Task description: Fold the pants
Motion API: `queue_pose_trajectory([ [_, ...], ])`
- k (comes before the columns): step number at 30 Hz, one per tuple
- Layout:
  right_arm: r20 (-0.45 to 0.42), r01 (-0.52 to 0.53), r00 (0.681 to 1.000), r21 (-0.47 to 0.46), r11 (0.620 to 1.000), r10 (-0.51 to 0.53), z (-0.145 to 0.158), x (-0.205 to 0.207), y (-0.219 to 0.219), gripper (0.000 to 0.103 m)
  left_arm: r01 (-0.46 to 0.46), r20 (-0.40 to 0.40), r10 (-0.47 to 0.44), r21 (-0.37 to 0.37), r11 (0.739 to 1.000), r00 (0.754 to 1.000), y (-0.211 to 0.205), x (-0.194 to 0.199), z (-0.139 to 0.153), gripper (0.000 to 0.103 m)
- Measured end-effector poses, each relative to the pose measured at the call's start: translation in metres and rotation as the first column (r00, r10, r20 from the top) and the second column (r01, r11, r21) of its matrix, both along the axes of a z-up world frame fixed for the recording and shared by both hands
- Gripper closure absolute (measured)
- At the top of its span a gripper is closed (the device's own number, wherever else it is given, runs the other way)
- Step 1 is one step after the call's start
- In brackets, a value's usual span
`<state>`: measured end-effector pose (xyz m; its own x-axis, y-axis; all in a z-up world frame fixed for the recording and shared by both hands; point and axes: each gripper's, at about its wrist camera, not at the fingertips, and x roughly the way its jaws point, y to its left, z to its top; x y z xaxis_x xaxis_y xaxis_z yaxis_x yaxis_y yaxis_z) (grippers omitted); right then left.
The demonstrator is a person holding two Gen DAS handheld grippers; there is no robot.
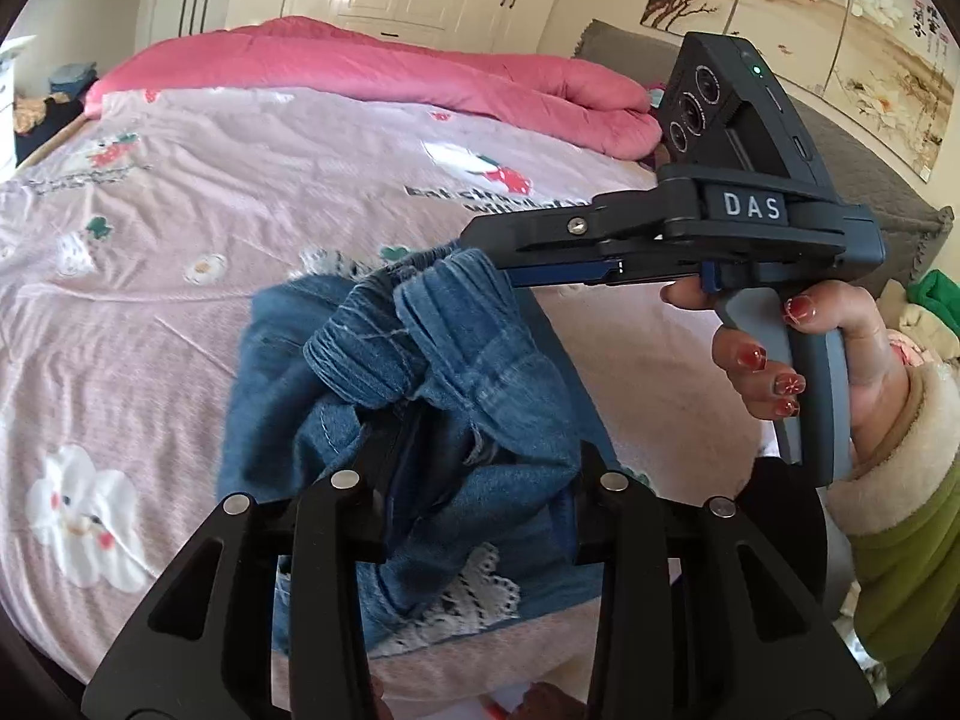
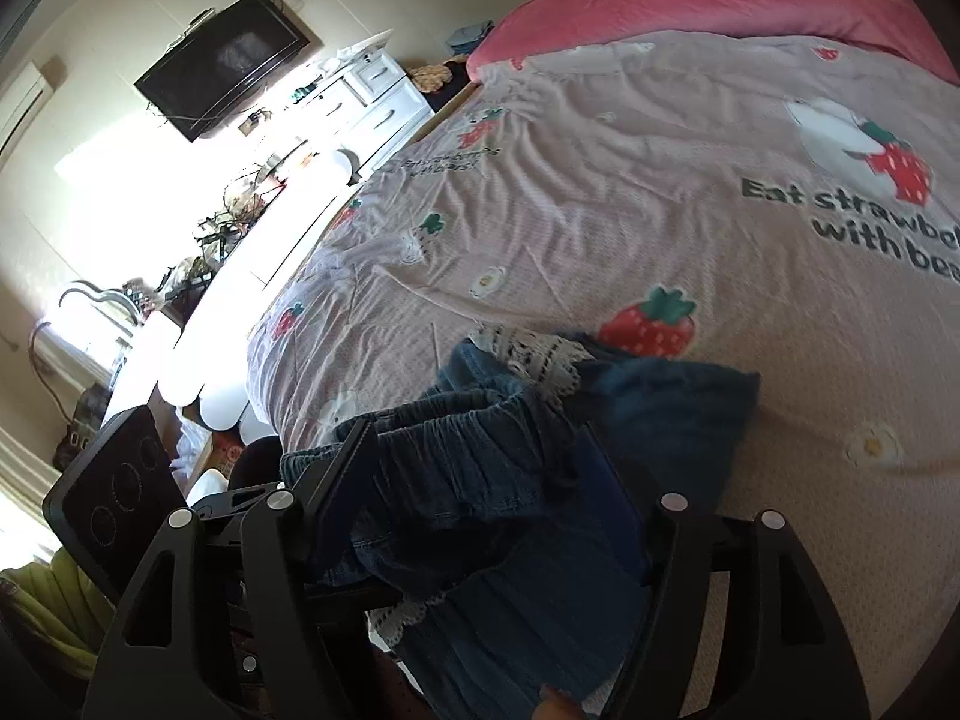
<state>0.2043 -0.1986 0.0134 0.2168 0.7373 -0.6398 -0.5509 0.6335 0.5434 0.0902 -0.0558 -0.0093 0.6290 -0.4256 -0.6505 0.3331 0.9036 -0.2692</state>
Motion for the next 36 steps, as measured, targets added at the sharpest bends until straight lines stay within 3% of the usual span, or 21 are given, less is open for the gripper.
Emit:
queue_pose_trajectory([
  [2, -0.004, 0.015, 1.0, -0.002, 1.0, -0.015, -0.002, -0.003, -0.007, 0.028, 0.01, -0.002, -0.01, 0.007, 1.0, 1.0, -0.005, -0.001, -0.004, 0.075],
  [5, -0.025, 0.048, 0.999, -0.004, 0.999, -0.048, -0.004, -0.005, -0.014, 0.02, 0.028, -0.024, -0.028, -0.018, 0.999, 0.999, -0.005, -0.004, -0.007, 0.067],
  [14, -0.015, 0.091, 0.996, -0.035, 0.995, -0.091, 0.003, -0.009, -0.018, 0.015, 0.115, -0.038, -0.119, -0.089, 0.989, 0.992, 0.003, -0.039, 0.004, 0.042],
  [16, 0.005, 0.085, 0.996, -0.051, 0.995, -0.085, 0.008, -0.013, -0.015, 0.014, 0.094, -0.009, -0.095, -0.077, 0.993, 0.995, 0.017, -0.05, 0.012, 0.036],
  [18, 0.041, 0.079, 0.996, -0.081, 0.994, -0.076, 0.014, -0.019, -0.01, 0.014, 0.018, 0.034, -0.017, -0.012, 1.0, 0.999, 0.036, -0.055, 0.021, 0.034],
  [20, 0.073, 0.065, 0.996, -0.099, 0.993, -0.058, 0.019, -0.027, -0.004, 0.013, -0.058, 0.038, 0.056, 0.035, 0.998, 0.998, 0.052, -0.047, 0.026, 0.032],
  [23, 0.148, 0.025, 0.989, -0.107, 0.994, -0.009, 0.032, -0.049, 0.005, 0.013, -0.101, -0.004, 0.101, 0.058, 0.993, 0.995, 0.072, -0.02, 0.027, 0.031],
  [26, 0.224, -0.019, 0.973, -0.15, 0.988, 0.052, 0.039, -0.071, 0.013, 0.013, -0.089, -0.043, 0.093, 0.091, 0.992, 0.995, 0.079, 0.009, 0.024, 0.031],
  [32, 0.355, -0.086, 0.916, -0.273, 0.958, 0.184, 0.046, -0.107, 0.031, 0.014, -0.011, -0.124, 0.02, 0.076, 0.997, 0.992, 0.071, 0.059, 0.022, 0.031],
  [34, 0.396, -0.108, 0.889, -0.303, 0.947, 0.228, 0.048, -0.114, 0.04, 0.016, 0.034, -0.151, -0.022, 0.075, 0.997, 0.988, 0.06, 0.067, 0.019, 0.032],
  [35, 0.399, -0.136, 0.877, -0.33, 0.934, 0.269, 0.046, -0.116, 0.047, 0.023, 0.05, -0.158, -0.039, 0.068, 0.996, 0.987, 0.055, 0.069, 0.017, 0.034],
  [36, 0.388, -0.155, 0.874, -0.349, 0.924, 0.293, 0.044, -0.116, 0.052, 0.044, 0.059, -0.165, -0.047, 0.064, 0.996, 0.985, 0.05, 0.071, 0.014, 0.038],
])
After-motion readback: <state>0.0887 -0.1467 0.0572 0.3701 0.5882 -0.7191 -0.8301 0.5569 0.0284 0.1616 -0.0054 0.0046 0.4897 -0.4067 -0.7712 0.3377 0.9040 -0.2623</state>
